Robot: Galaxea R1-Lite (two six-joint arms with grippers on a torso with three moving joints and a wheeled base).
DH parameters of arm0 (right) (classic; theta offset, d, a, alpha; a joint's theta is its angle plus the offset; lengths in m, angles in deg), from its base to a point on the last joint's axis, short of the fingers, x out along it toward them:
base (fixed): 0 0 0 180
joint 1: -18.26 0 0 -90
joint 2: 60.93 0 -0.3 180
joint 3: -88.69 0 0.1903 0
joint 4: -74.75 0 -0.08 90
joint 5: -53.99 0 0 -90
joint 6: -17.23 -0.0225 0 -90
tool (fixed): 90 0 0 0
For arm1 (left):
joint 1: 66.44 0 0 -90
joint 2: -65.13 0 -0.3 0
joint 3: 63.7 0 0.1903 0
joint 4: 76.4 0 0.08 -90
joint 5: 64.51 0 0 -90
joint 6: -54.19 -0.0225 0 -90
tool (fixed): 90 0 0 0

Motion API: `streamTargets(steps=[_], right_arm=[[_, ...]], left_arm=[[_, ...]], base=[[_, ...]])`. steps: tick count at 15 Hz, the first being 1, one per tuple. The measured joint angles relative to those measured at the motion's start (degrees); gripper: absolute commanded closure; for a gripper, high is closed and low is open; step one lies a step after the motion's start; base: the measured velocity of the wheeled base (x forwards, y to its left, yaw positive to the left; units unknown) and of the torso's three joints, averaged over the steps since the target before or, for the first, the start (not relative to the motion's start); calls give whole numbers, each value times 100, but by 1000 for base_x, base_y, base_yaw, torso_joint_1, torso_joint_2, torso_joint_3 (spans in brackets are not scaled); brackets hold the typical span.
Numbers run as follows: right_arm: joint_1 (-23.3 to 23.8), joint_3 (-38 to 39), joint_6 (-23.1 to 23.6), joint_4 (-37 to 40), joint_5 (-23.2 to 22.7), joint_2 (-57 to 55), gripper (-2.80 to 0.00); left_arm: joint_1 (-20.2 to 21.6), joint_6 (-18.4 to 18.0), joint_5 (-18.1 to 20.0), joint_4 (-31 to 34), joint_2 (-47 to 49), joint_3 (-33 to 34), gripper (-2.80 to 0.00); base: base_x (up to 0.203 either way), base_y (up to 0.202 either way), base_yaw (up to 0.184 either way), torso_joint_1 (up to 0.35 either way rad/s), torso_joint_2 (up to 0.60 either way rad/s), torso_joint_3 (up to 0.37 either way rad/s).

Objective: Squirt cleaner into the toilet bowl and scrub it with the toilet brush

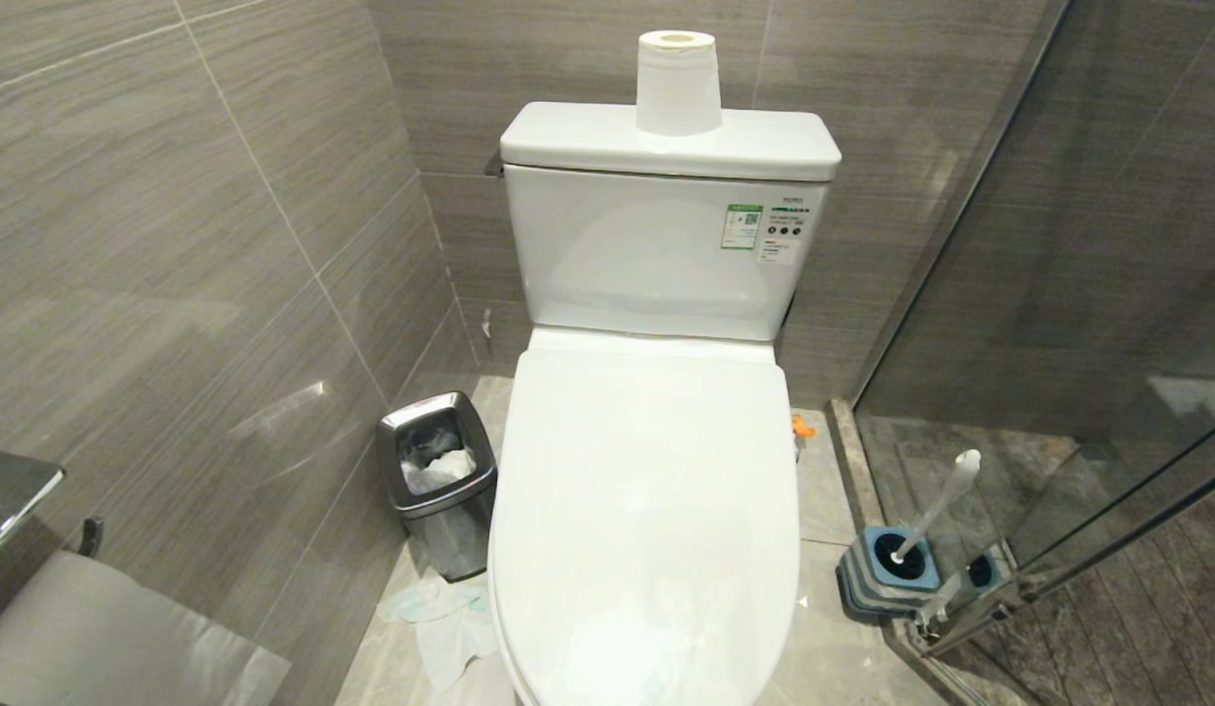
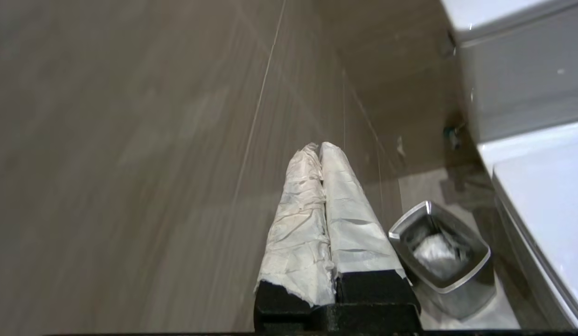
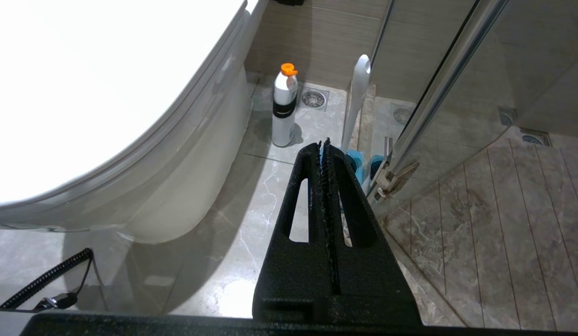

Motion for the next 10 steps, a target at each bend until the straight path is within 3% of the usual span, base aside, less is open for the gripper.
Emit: streamTargets(steps=[6,10], right_arm=[[0,0,-2,-5,0,0,0],[0,0,0,-2,0,0,0]], left_arm=[[1020,715,420,-11,-2055,2622,0],[1236,1181,418,-20,-3184,3907,0]], base=[[0,0,0,0,0,0],[0,0,0,0,0,0]])
